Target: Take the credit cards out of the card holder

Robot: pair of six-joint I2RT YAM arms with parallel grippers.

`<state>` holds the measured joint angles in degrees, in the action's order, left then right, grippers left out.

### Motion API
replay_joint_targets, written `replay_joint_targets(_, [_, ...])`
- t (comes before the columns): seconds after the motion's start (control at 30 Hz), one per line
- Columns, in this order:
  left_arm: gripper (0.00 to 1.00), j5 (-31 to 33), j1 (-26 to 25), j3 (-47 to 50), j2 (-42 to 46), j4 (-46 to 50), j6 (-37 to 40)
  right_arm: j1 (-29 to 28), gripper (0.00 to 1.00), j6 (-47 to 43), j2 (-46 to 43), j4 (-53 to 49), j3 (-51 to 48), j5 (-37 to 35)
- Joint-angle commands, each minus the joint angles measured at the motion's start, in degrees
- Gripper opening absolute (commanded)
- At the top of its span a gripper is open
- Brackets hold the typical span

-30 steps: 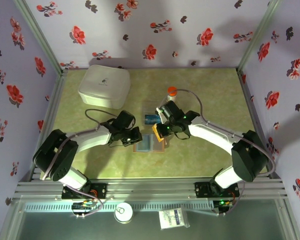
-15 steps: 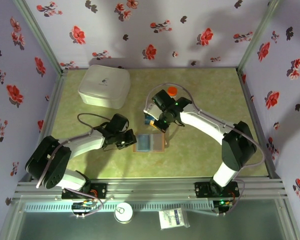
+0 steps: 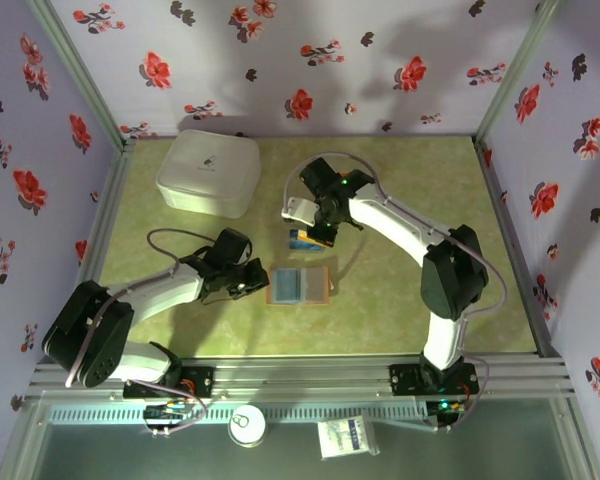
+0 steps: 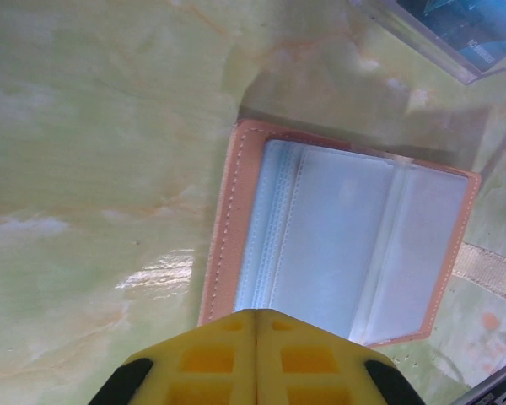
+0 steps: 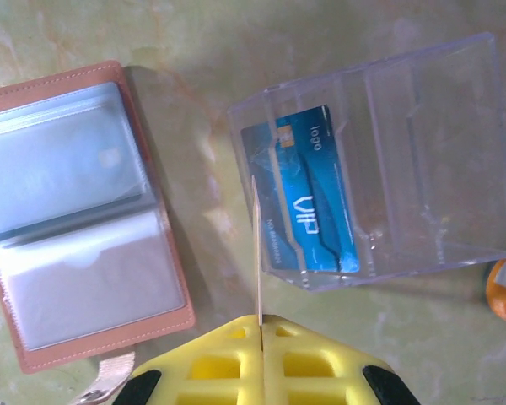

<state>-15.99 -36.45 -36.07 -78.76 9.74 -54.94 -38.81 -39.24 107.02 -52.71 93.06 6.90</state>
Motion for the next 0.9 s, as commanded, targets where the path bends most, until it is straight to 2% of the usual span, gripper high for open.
replay_joint_targets(0.0, [0.06, 1.0, 0.5, 1.0, 1.5, 1.3, 0.1, 1.2, 0.00, -4.3, 3.2, -4.9, 4.8, 2.3])
replay_joint_targets(0.5, [0.06, 1.1, 1.2, 1.4, 2.2, 3.0, 0.4, 4.9, 0.00, -9.2, 17.7, -13.7, 27.1, 7.6])
replay_joint_targets(0.87, [0.06, 1.4, 1.8, 2.1, 2.5, 3.4, 0.3, 5.8, 0.00, -11.6, 25.4, -19.9, 36.6, 9.9])
